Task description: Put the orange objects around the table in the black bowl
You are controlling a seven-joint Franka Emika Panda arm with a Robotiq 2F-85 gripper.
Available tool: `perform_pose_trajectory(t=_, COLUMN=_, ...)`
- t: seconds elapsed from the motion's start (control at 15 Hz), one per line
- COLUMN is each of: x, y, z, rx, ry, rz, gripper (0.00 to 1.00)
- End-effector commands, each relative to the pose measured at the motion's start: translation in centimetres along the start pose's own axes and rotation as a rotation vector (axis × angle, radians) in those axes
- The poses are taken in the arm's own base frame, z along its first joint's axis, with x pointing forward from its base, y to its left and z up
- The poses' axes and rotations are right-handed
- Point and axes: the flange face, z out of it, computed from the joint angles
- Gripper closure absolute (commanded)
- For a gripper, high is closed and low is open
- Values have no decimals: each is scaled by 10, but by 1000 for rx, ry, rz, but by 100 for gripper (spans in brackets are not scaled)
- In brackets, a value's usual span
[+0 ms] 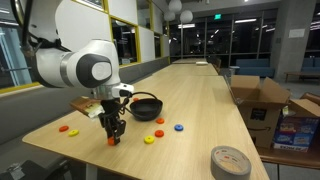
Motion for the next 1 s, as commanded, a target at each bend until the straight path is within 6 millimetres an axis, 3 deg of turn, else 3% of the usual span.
perform_pose_trajectory(t=0.0, x=13, y=-6, z=-42, rx=4, ry=67, rz=-15, gripper=75)
perform_pose_trajectory(t=0.27, x=40, y=-22, z=-83, rx=6, ry=162, rz=-67, gripper=75)
perform_pose_trajectory(t=0.47, x=63, y=-36, z=-103, rx=6, ry=223, rz=-100, gripper=75)
perform_pose_trajectory(t=0.73, x=102, y=-54, z=-111, rx=19, ry=274, rz=-136, gripper=75)
perform_pose_trajectory(t=0.93, x=130, y=-64, z=-105, rx=23, ry=292, rz=-150, gripper=75)
